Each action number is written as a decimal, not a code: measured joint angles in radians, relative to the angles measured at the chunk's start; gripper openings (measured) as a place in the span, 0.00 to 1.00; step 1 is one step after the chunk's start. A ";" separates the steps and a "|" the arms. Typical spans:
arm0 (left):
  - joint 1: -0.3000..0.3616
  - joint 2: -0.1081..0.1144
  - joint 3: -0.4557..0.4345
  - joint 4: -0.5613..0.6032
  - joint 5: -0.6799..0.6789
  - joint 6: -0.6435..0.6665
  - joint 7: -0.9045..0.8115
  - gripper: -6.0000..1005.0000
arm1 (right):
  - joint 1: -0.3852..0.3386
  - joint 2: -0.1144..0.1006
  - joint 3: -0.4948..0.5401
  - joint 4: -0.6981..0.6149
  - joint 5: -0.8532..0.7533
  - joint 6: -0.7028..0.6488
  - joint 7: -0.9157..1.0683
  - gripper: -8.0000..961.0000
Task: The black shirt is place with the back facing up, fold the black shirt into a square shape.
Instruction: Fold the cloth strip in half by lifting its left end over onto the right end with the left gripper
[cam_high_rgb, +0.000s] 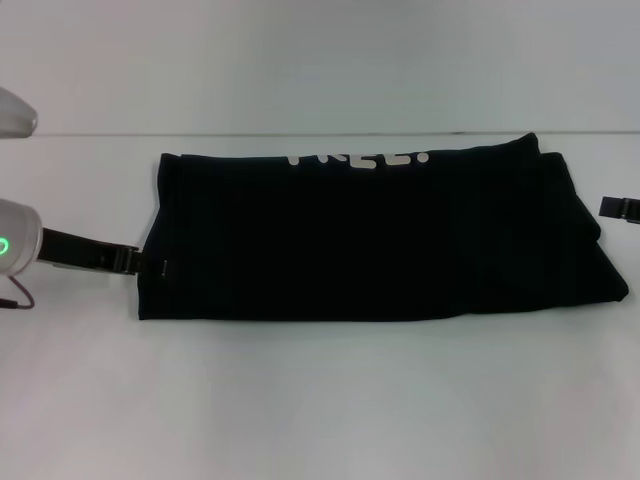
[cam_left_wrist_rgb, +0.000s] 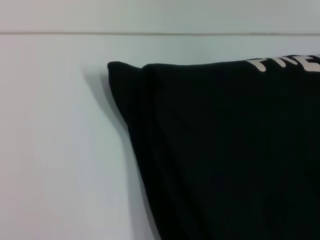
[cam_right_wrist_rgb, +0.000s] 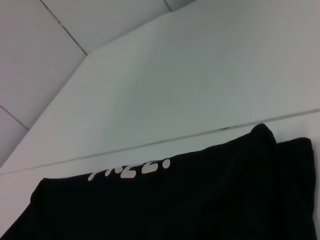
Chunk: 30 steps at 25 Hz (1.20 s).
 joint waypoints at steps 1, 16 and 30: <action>0.001 0.001 -0.005 -0.001 0.001 0.010 0.002 0.77 | 0.002 0.000 -0.002 0.000 0.000 0.000 0.000 0.73; -0.014 -0.002 0.003 -0.030 -0.008 0.107 0.044 0.76 | 0.009 -0.007 -0.015 0.000 0.000 0.011 0.007 0.73; -0.016 -0.005 0.007 -0.032 -0.006 0.086 0.090 0.63 | 0.000 -0.009 -0.030 0.000 -0.003 0.008 0.010 0.73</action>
